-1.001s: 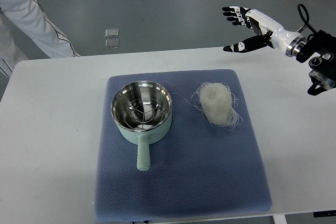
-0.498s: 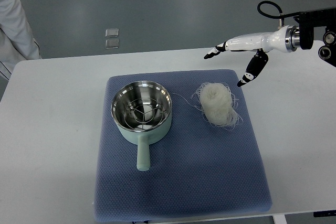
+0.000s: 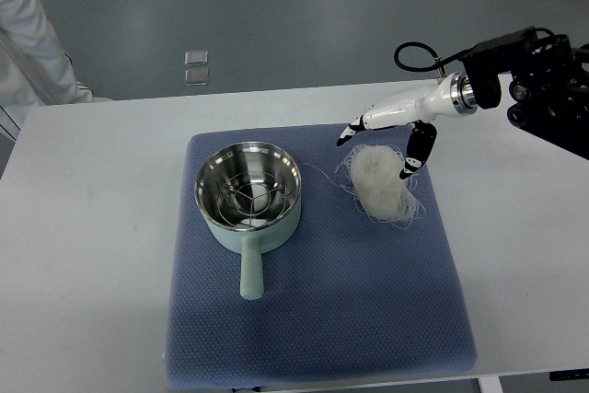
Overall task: Put vermicelli into pot with right hand
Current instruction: 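Close the right hand's fingers around the vermicelli bundle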
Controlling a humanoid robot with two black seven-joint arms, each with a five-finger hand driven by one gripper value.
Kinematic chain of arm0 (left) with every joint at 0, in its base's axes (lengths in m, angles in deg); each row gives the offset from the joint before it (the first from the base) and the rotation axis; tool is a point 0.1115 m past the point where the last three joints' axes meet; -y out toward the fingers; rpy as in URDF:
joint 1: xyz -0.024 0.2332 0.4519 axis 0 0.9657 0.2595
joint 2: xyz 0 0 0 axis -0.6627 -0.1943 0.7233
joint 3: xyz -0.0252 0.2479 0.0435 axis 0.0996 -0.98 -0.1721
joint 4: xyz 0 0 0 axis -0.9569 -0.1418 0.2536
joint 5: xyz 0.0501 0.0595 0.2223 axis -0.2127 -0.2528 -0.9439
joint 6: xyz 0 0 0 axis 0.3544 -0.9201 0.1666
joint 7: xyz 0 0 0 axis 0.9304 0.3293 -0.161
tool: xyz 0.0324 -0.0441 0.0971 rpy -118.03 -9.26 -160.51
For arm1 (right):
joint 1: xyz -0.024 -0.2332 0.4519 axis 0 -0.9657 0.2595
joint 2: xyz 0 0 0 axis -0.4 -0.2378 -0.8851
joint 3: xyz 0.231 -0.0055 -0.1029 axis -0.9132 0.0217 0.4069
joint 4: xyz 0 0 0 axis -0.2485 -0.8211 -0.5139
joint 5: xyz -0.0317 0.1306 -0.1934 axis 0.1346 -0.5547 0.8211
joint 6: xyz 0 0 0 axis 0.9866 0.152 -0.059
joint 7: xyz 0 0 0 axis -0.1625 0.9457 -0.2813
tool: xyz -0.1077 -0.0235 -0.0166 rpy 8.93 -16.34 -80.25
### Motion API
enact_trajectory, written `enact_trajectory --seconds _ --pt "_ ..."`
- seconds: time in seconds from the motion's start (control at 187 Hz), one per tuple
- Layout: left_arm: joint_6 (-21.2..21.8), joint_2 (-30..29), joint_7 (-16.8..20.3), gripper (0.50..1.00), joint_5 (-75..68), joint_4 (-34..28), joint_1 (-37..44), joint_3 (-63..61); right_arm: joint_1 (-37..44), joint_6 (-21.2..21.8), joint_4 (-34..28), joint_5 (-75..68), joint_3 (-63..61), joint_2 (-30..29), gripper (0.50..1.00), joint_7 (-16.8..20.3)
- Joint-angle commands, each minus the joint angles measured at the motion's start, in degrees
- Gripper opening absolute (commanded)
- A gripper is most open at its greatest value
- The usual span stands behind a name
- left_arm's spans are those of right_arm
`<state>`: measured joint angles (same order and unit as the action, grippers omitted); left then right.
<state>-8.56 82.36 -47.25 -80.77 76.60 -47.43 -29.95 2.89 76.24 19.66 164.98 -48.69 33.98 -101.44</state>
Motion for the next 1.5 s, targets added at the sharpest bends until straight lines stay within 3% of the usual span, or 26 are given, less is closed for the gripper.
enact_trajectory --seconds 0.0,0.235,0.637,0.701,0.899,1.001,1.108,1.22,1.493 --pt "0.00 0.00 0.02 1.000 0.00 0.00 -0.01 0.00 -1.02 -1.74 1.37 0.18 1.79 -0.65 0.928 0.26" --pt "0.00 0.00 0.02 1.000 0.00 0.00 -0.01 0.00 -3.48 -4.55 6.30 1.41 2.32 -3.37 0.928 1.31" --pt "0.00 0.00 0.02 1.000 0.00 0.00 -0.01 0.09 -5.41 -5.26 6.47 2.11 3.20 -5.31 0.913 1.40" --pt "0.00 0.00 0.02 1.000 0.00 0.00 -0.01 0.00 -5.77 -5.87 6.47 2.64 3.20 -5.39 0.891 1.40" --pt "0.00 0.00 0.02 1.000 0.00 0.00 -0.01 0.00 -5.85 -6.22 6.56 2.72 3.20 -5.39 0.740 1.40" --pt "0.00 0.00 -0.07 1.000 0.00 0.00 -0.01 0.00 -5.59 -6.22 6.56 2.72 3.02 -5.39 0.611 1.40" --pt "0.00 0.00 0.02 1.000 0.00 0.00 -0.01 0.00 -5.41 -6.22 6.56 2.55 2.76 -5.39 0.531 1.40" --pt "0.00 0.00 0.02 1.000 0.00 0.00 -0.01 0.00 -5.15 -6.31 6.65 2.37 2.14 -5.31 0.515 1.40" --pt "0.00 0.00 0.02 1.000 0.00 0.00 -0.01 0.00 -1.90 -6.58 6.82 0.62 1.97 -4.87 0.535 1.31"
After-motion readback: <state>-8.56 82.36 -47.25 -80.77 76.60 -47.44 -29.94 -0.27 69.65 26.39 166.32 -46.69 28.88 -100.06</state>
